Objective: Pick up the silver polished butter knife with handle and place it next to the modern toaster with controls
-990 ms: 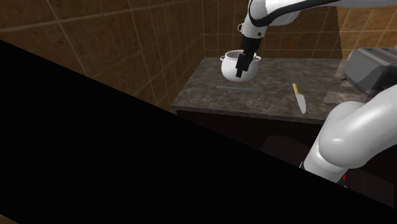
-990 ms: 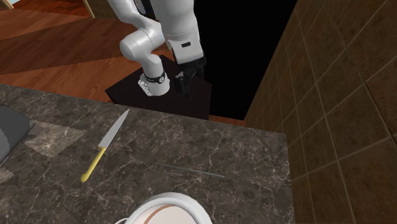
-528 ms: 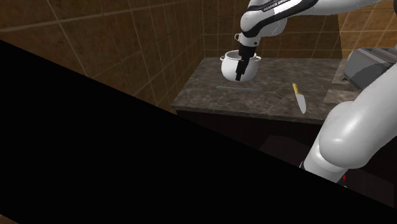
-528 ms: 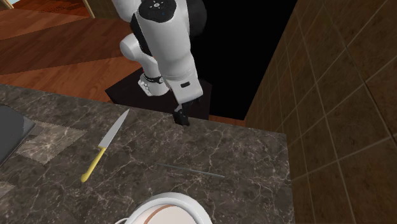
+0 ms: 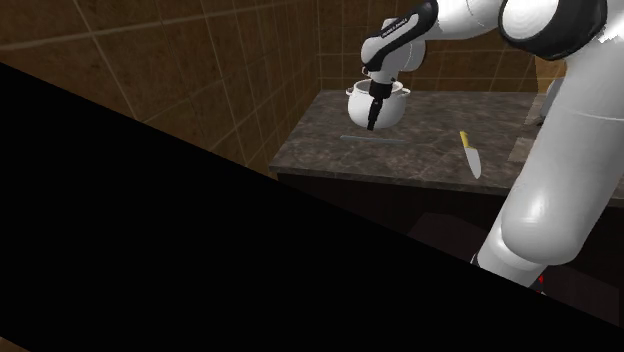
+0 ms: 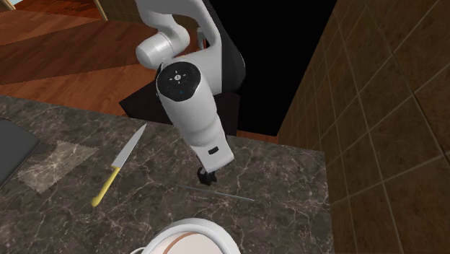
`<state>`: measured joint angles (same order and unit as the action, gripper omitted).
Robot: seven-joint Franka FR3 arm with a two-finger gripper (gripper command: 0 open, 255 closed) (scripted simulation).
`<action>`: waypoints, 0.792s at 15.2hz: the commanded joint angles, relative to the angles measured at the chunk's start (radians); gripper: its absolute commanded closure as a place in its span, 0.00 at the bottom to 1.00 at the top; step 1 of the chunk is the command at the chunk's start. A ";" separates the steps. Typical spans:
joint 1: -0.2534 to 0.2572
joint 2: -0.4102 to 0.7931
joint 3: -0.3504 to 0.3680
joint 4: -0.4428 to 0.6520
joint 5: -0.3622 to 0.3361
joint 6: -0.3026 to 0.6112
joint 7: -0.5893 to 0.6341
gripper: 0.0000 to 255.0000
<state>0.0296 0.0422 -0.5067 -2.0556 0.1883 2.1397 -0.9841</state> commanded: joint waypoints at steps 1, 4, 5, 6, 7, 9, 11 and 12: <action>-0.014 0.075 -0.006 0.048 0.047 0.008 -0.075 0.00; -0.053 0.209 0.000 0.156 0.121 0.002 -0.181 0.00; -0.069 0.253 0.006 0.195 0.143 -0.003 -0.212 0.00; -0.073 0.255 0.009 0.198 0.144 -0.003 -0.213 0.00; -0.074 0.262 0.012 0.193 0.149 0.007 -0.217 0.00; -0.075 0.276 0.017 0.184 0.160 0.028 -0.223 0.00; -0.076 0.291 0.022 0.176 0.171 0.049 -0.230 0.00; -0.077 0.298 0.025 0.173 0.177 0.059 -0.234 0.00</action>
<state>-0.0456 0.3316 -0.4845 -1.8814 0.3585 2.1894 -1.2130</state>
